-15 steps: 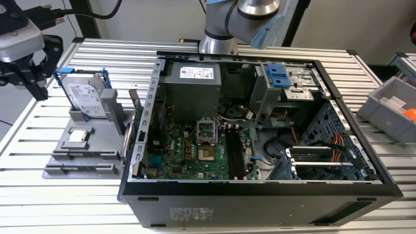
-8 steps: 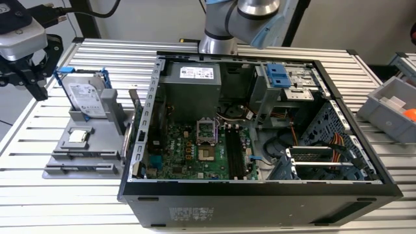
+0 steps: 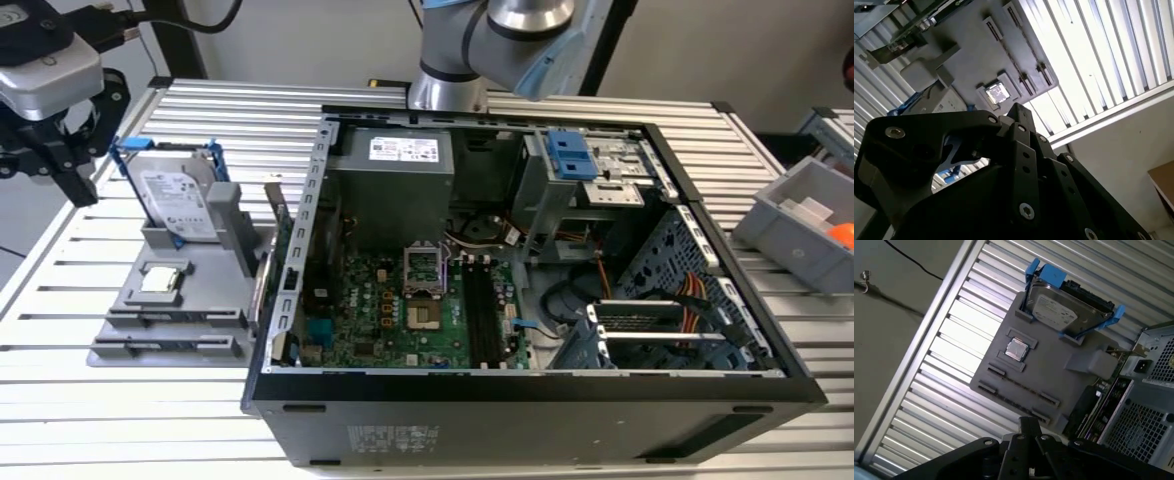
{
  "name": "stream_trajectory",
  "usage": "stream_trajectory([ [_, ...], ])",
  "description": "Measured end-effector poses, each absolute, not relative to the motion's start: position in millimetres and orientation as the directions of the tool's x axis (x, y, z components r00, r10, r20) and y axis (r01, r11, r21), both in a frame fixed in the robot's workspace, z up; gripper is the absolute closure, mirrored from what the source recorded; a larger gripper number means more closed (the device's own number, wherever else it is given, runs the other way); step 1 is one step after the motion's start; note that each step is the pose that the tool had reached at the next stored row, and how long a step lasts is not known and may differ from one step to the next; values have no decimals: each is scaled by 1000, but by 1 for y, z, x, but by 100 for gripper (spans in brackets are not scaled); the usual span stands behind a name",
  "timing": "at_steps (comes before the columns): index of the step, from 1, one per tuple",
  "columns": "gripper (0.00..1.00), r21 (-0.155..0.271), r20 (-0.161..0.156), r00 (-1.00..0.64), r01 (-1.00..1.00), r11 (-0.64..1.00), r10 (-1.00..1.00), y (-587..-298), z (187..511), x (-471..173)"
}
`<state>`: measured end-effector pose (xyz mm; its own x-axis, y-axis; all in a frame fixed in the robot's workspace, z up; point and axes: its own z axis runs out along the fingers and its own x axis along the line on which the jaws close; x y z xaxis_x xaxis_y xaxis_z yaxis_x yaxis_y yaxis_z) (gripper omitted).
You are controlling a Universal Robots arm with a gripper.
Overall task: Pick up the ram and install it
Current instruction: 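Pick up the ram and move it above insertion slot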
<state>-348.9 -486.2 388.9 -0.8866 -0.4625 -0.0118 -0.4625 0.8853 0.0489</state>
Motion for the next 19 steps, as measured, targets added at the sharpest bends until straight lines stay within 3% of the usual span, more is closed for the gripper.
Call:
stream_trajectory([
  [19,100,49,-11,-834,-552,833,-552,-486,389,-349],
])
